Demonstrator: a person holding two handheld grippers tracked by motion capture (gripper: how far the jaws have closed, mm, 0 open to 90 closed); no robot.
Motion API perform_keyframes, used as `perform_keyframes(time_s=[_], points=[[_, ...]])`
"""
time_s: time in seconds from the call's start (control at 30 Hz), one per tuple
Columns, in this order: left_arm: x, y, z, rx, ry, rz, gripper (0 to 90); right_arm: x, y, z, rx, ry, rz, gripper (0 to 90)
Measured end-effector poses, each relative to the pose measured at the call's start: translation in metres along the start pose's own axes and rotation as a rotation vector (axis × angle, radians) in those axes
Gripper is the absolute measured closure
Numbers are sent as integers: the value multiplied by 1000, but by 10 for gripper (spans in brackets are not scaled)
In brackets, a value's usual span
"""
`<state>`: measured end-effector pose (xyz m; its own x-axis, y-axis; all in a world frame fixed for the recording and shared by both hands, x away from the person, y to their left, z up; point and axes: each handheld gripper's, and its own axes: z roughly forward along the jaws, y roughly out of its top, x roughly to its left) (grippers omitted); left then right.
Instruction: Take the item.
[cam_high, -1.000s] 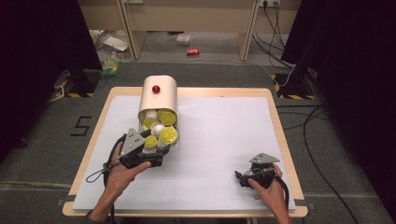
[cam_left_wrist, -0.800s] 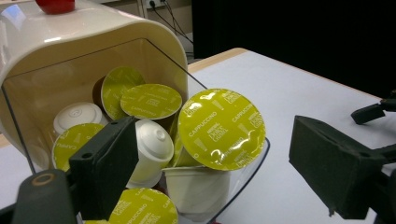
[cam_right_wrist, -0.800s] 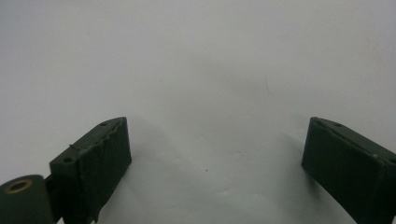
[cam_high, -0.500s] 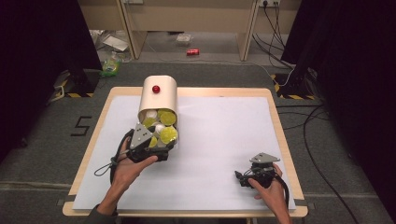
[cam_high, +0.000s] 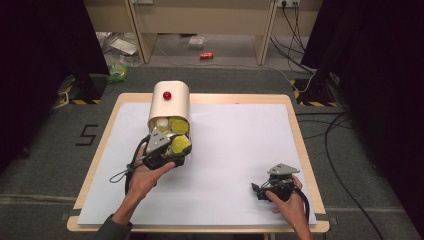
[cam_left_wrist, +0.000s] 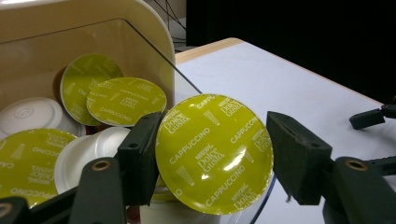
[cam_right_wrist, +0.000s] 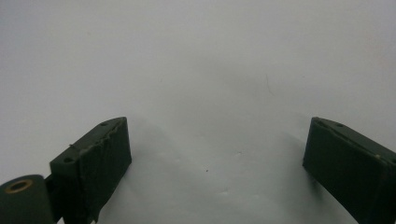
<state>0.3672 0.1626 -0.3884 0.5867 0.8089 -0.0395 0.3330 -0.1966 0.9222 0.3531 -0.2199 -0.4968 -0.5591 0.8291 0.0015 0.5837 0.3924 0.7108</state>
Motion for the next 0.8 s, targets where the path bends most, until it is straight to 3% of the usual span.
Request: perform_keyframes(time_s=[0.17,0.4,0.8], points=[[-1,0,-3,-12,0,12,390,0,0,0,0,-1,0,78],[3,6,-20,-50,-14,6,391,0,0,0,0,-1,0,78],[15,9,-47,-68,-11,-7,390,0,0,0,0,-1,-3,78]])
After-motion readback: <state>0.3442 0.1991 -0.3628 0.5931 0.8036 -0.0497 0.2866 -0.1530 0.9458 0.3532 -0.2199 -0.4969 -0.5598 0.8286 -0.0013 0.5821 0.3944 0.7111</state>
